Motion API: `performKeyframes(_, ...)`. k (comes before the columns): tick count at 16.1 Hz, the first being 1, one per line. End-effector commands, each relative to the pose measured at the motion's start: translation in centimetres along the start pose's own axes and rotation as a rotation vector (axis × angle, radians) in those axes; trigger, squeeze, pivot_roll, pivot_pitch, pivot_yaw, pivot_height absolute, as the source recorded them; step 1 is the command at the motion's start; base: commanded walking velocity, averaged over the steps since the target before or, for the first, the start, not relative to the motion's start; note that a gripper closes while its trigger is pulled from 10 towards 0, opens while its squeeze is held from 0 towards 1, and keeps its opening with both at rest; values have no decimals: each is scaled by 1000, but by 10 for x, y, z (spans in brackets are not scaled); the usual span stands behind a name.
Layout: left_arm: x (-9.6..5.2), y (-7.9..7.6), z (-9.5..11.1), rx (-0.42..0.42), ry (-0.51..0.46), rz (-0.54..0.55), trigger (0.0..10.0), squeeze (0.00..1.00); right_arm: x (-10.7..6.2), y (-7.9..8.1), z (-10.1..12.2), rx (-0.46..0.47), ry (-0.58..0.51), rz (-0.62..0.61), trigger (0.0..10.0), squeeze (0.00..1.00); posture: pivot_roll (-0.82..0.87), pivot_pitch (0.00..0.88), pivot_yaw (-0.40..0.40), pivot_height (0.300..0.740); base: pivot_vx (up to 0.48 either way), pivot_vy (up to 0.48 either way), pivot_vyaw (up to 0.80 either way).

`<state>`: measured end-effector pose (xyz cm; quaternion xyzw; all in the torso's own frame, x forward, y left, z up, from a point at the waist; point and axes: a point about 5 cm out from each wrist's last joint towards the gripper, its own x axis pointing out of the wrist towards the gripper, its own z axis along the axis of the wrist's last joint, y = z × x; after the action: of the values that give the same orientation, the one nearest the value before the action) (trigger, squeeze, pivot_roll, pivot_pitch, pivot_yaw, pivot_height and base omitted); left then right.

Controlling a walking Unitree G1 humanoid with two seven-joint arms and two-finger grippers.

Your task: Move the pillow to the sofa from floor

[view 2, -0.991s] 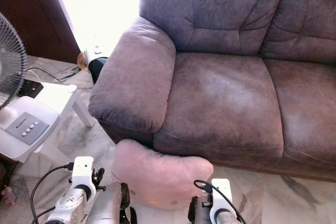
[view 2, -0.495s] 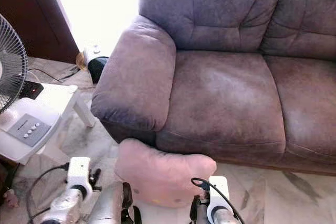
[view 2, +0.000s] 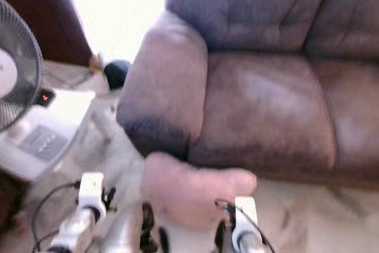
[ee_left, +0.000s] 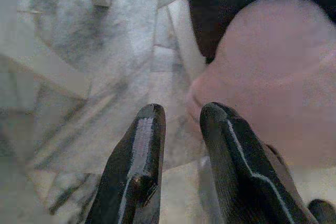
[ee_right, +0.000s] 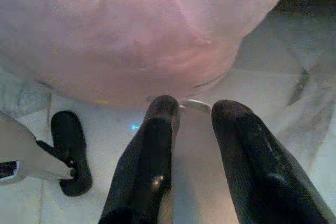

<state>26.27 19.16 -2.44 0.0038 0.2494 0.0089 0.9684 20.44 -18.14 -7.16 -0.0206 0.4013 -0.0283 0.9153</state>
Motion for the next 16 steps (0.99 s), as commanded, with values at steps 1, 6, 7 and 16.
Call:
performKeyframes(1,-2,1,-8,-14,36,3,10000,0,-7,0,-29,15,109,-1,10000,0,125,175,17,617,292,0,0)
performKeyframes(6,0,-2,-2,-17,11,-6,10000,0,-7,0,-28,19,106,-4,10000,0,124,185,18,617,322,0,0)
performKeyframes(7,0,-3,-1,-14,8,-12,10000,0,-6,1,-28,18,106,-2,10000,0,125,189,18,617,0,0,0)
performKeyframes(16,-1,0,-5,-13,24,-2,10000,0,-6,1,-28,21,115,-15,10000,0,125,204,20,617,0,0,0)
